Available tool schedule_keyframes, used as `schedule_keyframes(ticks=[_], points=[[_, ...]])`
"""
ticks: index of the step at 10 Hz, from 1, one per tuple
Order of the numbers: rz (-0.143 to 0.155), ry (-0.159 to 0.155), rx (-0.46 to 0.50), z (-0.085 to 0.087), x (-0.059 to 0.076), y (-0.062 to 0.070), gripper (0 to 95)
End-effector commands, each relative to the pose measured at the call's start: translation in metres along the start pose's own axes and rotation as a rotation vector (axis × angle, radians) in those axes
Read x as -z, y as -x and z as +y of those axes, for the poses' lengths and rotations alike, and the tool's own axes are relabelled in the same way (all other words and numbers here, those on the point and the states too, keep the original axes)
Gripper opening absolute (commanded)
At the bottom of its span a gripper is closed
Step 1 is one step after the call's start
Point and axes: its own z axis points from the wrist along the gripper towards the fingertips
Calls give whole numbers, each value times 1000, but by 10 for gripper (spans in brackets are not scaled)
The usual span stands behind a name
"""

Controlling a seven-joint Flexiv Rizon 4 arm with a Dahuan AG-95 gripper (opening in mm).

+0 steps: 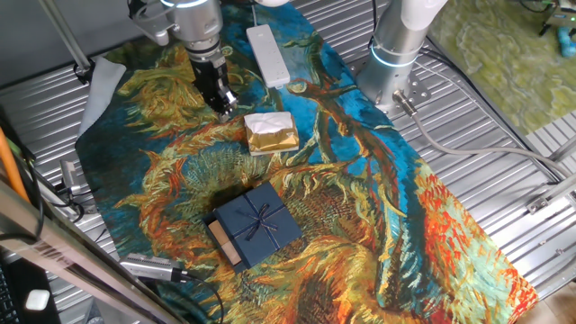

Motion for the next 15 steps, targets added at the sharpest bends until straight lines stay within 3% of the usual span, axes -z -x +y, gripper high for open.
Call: schedule_keyframes(ticks=[1, 15], points=[[1, -1, -2, 0, 0, 0, 0], [-1, -1, 8, 0, 0, 0, 0]])
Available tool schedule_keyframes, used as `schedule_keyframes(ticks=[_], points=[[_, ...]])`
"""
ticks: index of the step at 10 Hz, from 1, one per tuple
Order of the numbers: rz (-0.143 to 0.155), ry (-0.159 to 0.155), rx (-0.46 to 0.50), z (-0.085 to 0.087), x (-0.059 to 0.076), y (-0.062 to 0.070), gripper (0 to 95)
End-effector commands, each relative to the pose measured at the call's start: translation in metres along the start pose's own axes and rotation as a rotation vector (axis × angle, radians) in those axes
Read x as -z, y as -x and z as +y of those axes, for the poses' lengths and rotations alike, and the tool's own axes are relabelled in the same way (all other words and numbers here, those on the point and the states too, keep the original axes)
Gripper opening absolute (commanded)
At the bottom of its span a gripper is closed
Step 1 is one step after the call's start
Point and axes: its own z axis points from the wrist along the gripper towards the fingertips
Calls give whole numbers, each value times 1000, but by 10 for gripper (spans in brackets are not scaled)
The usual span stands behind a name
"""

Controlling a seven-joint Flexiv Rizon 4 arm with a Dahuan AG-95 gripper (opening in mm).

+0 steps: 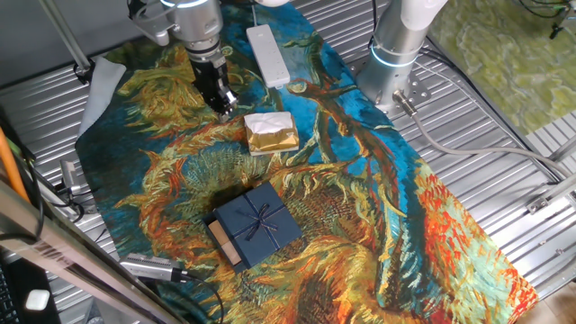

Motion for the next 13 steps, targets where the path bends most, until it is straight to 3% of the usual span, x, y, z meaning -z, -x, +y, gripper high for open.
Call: schedule_keyframes(ticks=[1, 13], points=[[0, 0, 0, 0, 0, 0, 0], [4, 0, 8, 0, 0, 0, 0]])
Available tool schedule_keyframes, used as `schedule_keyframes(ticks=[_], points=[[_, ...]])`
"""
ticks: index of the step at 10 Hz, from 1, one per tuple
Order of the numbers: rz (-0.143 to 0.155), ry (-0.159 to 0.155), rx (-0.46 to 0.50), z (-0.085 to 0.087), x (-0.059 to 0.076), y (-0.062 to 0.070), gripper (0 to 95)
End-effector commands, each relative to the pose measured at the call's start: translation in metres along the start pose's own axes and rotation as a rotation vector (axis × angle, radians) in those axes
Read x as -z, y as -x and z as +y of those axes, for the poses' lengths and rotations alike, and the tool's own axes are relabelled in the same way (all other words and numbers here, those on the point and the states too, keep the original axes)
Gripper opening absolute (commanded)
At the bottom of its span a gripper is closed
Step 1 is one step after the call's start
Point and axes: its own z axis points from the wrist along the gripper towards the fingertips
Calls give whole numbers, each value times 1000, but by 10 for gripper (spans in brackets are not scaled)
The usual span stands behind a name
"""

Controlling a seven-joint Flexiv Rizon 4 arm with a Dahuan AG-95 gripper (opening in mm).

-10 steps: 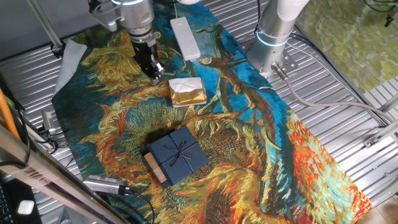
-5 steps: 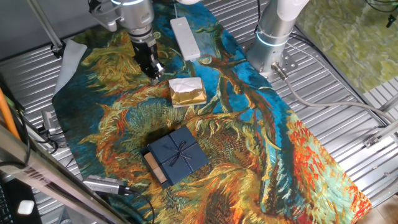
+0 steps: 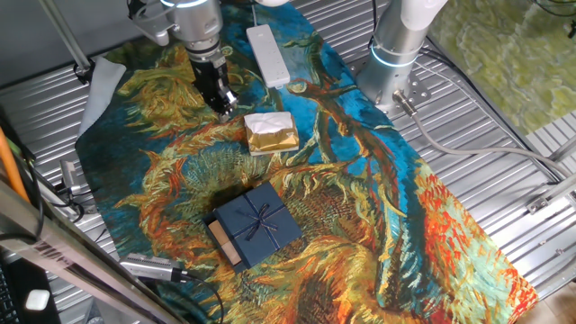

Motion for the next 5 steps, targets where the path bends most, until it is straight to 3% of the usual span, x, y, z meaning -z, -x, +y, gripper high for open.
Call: schedule_keyframes(ticks=[1, 5], points=[[-2, 5, 1, 0, 0, 0, 0], [0, 5, 15, 0, 0, 0, 0]])
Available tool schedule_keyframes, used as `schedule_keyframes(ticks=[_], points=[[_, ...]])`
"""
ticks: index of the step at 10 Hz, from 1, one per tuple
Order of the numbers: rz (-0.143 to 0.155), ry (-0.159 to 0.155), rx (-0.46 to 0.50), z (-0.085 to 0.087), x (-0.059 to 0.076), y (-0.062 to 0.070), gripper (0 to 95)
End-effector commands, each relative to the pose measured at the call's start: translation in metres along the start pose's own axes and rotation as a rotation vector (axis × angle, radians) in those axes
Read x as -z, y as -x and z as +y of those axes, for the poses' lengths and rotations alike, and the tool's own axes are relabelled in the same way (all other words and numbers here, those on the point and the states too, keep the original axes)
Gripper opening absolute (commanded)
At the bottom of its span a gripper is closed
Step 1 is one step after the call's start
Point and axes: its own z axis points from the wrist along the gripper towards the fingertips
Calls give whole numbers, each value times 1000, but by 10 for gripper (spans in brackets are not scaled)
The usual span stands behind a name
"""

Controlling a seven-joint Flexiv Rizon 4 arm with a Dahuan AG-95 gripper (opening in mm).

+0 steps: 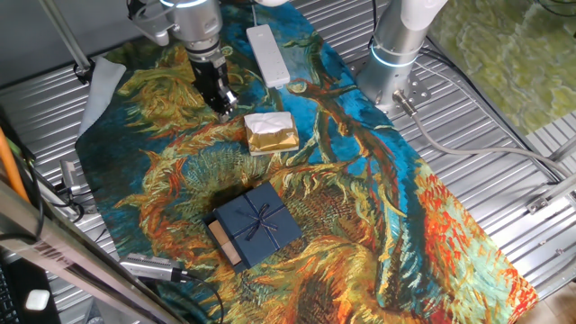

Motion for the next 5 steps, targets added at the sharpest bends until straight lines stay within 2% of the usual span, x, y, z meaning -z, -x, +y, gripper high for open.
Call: schedule_keyframes(ticks=[1, 5], points=[[1, 0, 3, 0, 0, 0, 0], [1, -4, 6, 0, 0, 0, 0]])
